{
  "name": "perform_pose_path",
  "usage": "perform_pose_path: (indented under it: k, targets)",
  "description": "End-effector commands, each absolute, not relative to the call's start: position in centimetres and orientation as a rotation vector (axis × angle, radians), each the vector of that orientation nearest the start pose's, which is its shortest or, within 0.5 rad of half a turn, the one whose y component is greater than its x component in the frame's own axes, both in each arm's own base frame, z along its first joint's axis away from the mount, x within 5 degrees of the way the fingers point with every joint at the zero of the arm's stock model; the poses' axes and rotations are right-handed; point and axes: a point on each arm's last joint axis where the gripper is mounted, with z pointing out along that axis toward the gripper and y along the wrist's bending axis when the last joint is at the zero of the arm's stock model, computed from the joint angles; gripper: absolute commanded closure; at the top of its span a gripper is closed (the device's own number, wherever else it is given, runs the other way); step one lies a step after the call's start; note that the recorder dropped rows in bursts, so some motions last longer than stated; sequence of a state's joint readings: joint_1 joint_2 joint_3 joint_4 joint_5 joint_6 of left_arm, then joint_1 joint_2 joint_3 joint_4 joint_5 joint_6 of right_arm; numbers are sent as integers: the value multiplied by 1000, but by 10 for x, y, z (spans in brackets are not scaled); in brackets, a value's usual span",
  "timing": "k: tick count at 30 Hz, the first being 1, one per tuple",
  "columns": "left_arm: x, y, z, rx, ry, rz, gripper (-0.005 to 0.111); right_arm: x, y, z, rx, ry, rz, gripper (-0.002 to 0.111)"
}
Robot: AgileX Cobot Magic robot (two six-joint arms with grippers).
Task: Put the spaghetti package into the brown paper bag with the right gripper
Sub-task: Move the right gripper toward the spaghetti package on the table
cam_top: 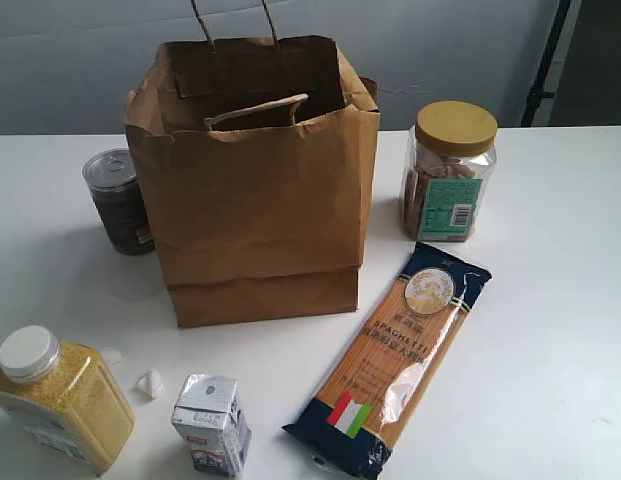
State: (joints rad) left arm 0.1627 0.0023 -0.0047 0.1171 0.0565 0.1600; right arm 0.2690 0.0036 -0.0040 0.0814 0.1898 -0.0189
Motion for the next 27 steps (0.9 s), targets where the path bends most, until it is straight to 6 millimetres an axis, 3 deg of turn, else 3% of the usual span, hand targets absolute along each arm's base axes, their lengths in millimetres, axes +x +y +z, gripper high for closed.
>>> perform_pose_path:
  k: [1, 7, 10, 12, 15, 18, 22, 27]
  targets:
    - [56, 10, 209, 76, 1541, 349, 107, 54, 16, 197, -180, 1664, 263, 108]
    - [56, 10, 209, 76, 1541, 349, 107, 56, 18, 200, -39, 1679, 414, 108]
    - [56, 10, 209, 76, 1541, 349, 107, 70, 22, 230, 137, 1804, 543, 108]
    - [56, 10, 209, 76, 1541, 349, 107, 82, 26, 245, 146, 1925, 515, 108]
    - [56, 10, 209, 76, 1541, 349, 107, 110, 35, 264, 106, 2270, 393, 108]
    - [56, 10, 209, 76, 1541, 349, 107, 124, 51, 271, -36, 2551, 307, 108]
    - [56, 10, 209, 76, 1541, 349, 107, 139, 85, 274, -173, 2713, 308, 108]
    - [56, 10, 209, 76, 1541, 349, 107, 151, 132, 256, -31, 2750, 454, 108]
